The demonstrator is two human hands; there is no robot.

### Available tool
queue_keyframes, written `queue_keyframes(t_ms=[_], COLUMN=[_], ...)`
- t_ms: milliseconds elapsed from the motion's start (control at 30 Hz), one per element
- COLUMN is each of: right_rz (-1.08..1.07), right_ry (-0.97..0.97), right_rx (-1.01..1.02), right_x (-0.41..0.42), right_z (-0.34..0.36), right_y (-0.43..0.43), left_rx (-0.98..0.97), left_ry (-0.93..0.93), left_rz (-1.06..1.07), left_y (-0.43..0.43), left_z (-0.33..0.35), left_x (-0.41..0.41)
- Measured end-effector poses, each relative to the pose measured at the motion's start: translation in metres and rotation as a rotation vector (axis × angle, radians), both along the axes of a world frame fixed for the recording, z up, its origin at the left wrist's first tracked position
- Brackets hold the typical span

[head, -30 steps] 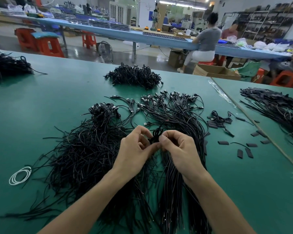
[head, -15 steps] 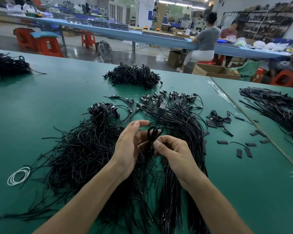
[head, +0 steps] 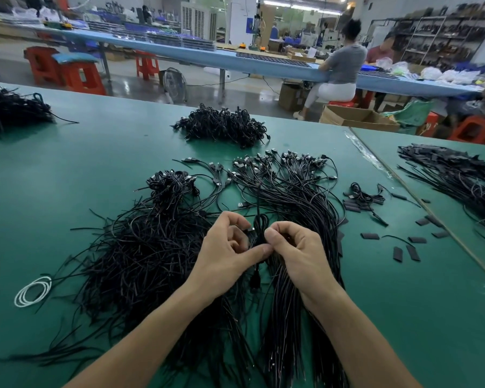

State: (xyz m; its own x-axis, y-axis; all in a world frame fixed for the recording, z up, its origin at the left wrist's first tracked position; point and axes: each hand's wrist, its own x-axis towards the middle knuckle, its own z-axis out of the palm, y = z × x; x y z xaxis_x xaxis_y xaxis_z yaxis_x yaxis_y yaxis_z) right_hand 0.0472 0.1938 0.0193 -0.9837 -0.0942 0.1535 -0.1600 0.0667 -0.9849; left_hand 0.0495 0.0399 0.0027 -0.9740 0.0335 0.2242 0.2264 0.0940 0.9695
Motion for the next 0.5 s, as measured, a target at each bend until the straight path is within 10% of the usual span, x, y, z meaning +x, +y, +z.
queue_keyframes(t_ms=[333, 500], right_rz=[-0.006, 0.05], right_ry=[-0.002, 0.007], right_rx=[-0.046, -0.031], right_x=[0.0006, 0.0015], right_z=[-0.0033, 0.0003], right_y=[-0.0047, -0.0073], left_rx=[0.035, 0.431], left_ry=[-0.123, -0.306], left_rz=[-0.137, -0.087], left_y=[0.0016, 0.0001], left_z=[-0.0035, 0.0046], left_x=[0.0002, -0.0018])
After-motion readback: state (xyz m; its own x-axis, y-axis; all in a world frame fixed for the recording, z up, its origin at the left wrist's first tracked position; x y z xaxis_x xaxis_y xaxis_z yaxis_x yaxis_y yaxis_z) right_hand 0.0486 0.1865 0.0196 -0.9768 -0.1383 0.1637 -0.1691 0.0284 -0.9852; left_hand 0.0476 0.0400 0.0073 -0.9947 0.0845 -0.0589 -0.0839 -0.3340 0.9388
